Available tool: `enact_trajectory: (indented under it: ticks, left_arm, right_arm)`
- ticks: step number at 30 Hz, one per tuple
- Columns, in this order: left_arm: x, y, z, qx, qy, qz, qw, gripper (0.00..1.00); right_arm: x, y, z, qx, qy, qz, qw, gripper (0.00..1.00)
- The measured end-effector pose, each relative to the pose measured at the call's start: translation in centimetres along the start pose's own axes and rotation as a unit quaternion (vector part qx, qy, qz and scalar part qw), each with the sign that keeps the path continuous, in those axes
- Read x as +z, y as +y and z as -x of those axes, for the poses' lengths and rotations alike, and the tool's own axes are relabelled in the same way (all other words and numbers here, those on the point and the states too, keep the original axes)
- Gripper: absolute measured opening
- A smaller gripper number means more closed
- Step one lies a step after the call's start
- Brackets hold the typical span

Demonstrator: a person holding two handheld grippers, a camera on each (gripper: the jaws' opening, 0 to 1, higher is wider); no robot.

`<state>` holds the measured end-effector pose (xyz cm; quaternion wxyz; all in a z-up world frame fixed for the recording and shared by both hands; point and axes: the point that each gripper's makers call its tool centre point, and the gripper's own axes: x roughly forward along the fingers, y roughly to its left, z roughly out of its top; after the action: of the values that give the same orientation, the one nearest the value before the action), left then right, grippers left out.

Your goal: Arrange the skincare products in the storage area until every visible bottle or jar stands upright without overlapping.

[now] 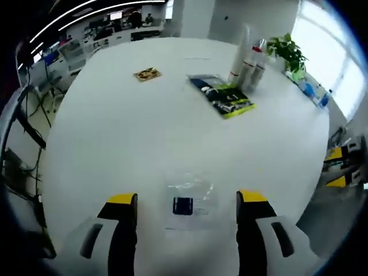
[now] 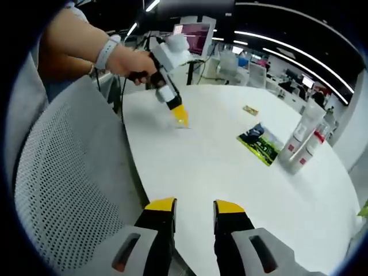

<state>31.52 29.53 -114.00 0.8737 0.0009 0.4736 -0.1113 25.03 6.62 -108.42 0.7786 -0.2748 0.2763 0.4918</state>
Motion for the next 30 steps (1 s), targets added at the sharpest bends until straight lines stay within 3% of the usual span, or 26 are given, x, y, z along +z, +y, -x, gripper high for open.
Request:
enact_trajectory:
  ticks: [2, 3, 6, 8, 11, 15, 17, 23, 27, 30]
  left_arm:
    - [-1.0, -0.4, -0.1, 0.002, 0.013, -0.015, 0.9998, 0.63]
    - [-1.2, -0.1, -0.1, 0.014, 0.013, -0.042, 0.9989, 0.64]
    - [-1.0, -0.4, -0.2, 0.013, 0.005, -0.042, 0.999, 0.59]
    - [-1.0, 0.0, -0.3, 0.031, 0.007, -0.058, 0.9978, 0.56]
    - [-0.6, -0.7, -0.4, 0.026, -0.001, -0.053, 0.9983, 0.52]
    - [-0.4, -1.4, -0.6, 0.024, -0.01, -0.06, 0.9979, 0.36]
    - [-0.4, -1.3, -0.6, 0.033, -0.014, -0.042, 0.9985, 0.36]
    - [-0.4, -1.9, -0.7, 0.025, -0.009, -0.054, 0.9982, 0.35]
    - [-0.2, -2.5, -0.4, 0.009, -0.027, -0.017, 0.9994, 0.35]
    - [0.4, -3.1, 0.1, 0.0, -0.04, -0.015, 0.9991, 0.35]
  right_arm:
    - [0.0, -0.1, 0.1, -0.003, 0.001, -0.001, 1.0, 0.23]
    - [0.0, -0.2, 0.1, -0.005, 0.0, 0.0, 1.0, 0.23]
    - [0.1, -0.3, 0.2, -0.007, -0.004, 0.002, 1.0, 0.22]
    - [-0.1, -0.3, 0.1, -0.008, 0.0, 0.002, 1.0, 0.22]
    - [0.0, -0.3, 0.1, -0.006, -0.002, 0.002, 1.0, 0.21]
    - [-0.1, 0.0, 0.1, -0.001, 0.005, 0.008, 1.0, 0.21]
    - [0.0, 0.0, 0.1, -0.002, 0.003, 0.009, 1.0, 0.21]
    - [-0.1, -0.1, 0.1, -0.002, 0.003, 0.006, 1.0, 0.21]
    - [0.0, -0.1, 0.1, -0.002, 0.002, 0.005, 1.0, 0.21]
    - [-0.1, 0.0, 0.0, -0.001, 0.005, 0.006, 1.0, 0.21]
